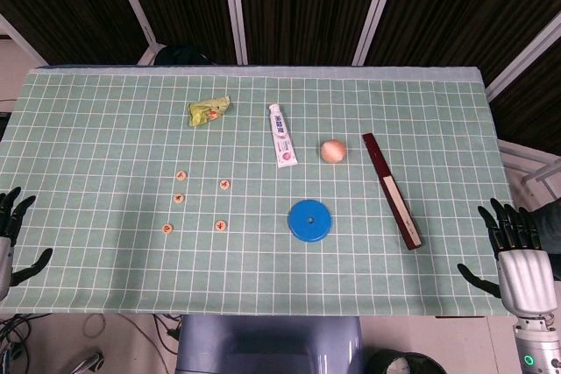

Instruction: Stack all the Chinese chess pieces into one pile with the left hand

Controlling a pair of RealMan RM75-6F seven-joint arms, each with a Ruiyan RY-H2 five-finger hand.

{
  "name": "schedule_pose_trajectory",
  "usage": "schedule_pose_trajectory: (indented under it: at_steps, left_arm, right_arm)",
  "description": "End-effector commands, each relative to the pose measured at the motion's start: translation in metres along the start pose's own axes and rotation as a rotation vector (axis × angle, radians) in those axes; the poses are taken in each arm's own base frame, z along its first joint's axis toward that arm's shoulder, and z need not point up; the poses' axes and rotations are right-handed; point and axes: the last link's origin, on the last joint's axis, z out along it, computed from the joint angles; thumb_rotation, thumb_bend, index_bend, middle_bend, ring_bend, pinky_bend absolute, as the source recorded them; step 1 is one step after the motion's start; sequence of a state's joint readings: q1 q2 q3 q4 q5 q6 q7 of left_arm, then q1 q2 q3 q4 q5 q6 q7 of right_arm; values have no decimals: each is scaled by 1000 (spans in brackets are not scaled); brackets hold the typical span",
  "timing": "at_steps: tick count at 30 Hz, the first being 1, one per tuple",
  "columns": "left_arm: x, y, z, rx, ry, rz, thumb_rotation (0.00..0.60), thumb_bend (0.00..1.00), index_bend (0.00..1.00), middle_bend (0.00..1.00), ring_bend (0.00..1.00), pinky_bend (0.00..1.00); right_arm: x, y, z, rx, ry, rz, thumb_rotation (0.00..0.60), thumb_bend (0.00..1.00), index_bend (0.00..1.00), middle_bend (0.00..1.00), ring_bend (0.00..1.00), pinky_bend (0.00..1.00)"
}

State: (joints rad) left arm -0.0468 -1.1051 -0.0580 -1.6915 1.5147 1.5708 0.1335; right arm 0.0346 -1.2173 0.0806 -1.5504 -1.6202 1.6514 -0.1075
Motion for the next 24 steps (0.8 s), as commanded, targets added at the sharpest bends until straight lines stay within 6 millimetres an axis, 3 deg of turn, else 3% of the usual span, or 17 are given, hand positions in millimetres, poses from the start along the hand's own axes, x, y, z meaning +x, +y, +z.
schedule_pose_trajectory:
  at_steps: [1, 24]
  left_arm:
    - [0, 0, 0, 0, -2, 1, 600, 210, 124, 0, 0, 0]
    - [-1, -3, 3, 5, -2, -14, 600, 173, 124, 0, 0, 0]
  right_arm:
    - [0, 0, 0, 3, 3, -2, 600, 233, 95, 13, 0, 0]
    - [1, 0, -1, -8, 1, 0, 600, 233, 95, 13, 0, 0]
